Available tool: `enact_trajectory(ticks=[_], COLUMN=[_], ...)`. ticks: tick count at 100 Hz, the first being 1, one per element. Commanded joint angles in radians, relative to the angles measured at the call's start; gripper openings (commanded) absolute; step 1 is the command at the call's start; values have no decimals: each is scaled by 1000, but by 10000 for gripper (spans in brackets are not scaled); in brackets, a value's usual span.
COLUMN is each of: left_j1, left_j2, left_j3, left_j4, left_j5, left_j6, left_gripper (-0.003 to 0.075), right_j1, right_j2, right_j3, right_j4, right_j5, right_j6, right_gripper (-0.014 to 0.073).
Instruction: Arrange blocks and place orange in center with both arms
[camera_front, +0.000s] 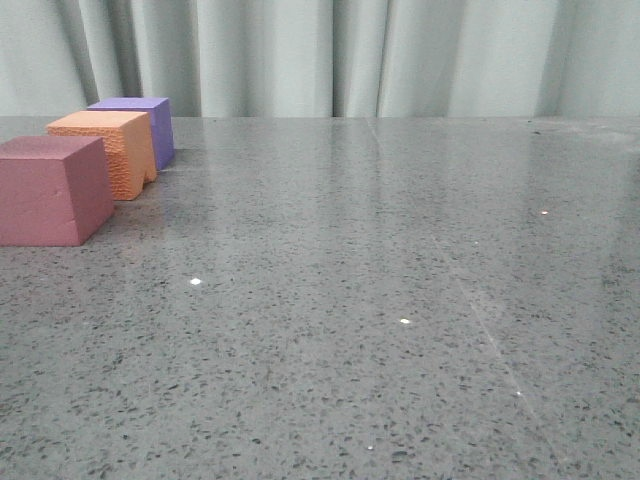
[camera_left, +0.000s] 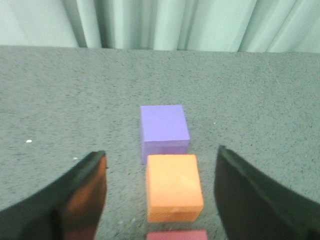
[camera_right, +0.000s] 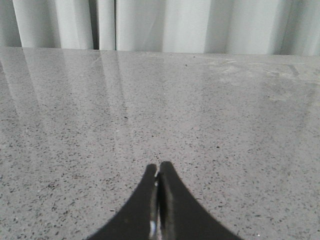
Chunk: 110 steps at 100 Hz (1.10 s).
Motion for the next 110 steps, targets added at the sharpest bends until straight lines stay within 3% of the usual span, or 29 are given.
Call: enact_trajectory(ticks=[1,20,48,99,110], left_j1=[-1,-1,-1,-1,-1], left_j2=[-94,-282,-478,-491,-491], left_j3=[40,226,429,448,454], left_j4=[47,61,68,85,125], left_j5=[-48,-61,-80,-42,-93], left_j6=[6,6,6,6,6], left_gripper=[297,-15,-8,-8,-8], right_j1=[-6,-6,-6,-6,-6], right_j2=[-23,-23,-23,-23,-23], right_j3=[-14,-14,-14,-14,-14], right_j4=[-2,-2,-2,-2,-2], right_j5=[-85,-85,-85,-85,-85], right_j6=[-13,-13,-13,-13,-13], right_gripper=[-67,-67,-67,-67,-67])
